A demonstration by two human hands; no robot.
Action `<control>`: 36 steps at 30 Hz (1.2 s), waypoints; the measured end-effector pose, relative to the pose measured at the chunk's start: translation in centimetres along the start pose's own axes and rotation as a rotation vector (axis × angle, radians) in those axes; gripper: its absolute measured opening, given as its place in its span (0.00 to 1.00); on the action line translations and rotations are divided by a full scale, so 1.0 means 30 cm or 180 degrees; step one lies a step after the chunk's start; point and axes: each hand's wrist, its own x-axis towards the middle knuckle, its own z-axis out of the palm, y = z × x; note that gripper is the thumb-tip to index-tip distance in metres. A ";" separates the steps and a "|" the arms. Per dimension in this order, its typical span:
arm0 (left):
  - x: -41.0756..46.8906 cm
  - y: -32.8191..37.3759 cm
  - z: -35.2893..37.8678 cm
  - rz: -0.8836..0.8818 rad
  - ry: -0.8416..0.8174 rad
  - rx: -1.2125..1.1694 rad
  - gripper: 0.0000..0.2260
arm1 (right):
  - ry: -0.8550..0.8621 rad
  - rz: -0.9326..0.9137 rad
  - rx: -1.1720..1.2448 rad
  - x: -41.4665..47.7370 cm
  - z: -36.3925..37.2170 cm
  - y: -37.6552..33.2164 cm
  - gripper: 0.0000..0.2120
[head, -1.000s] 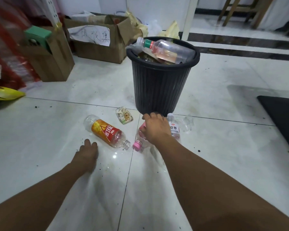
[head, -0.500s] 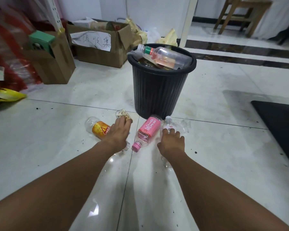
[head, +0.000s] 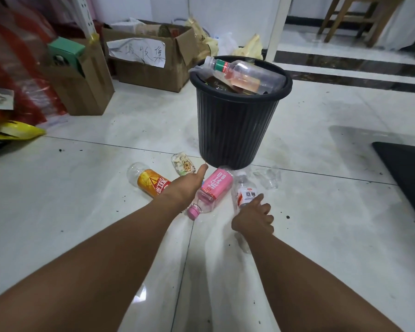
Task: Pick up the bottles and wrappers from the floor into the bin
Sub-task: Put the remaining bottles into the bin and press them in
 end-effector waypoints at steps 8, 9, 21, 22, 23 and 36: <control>-0.040 0.052 -0.082 -0.0167 0.0371 -0.0020 0.15 | 0.0127 -0.0029 0.0250 -0.055 0.000 0.048 0.42; -0.043 0.063 -0.095 -0.0205 0.0430 -0.0146 0.14 | 0.0264 -0.0058 0.0328 -0.059 -0.029 0.049 0.43; 0.006 0.161 -0.401 -0.0143 0.0987 -0.0229 0.13 | 0.1604 -0.1628 0.1297 -0.147 -0.417 -0.036 0.42; 0.006 0.170 -0.424 -0.0107 0.1027 -0.0251 0.12 | 0.1664 -0.1646 0.1347 -0.149 -0.448 -0.051 0.41; 0.009 0.178 -0.446 -0.0055 0.1094 -0.0231 0.11 | 0.1728 -0.1667 0.1380 -0.147 -0.484 -0.068 0.40; 0.250 0.335 -0.654 0.0357 0.1706 0.0623 0.15 | 0.1826 -0.1705 0.1498 0.000 -0.957 -0.297 0.40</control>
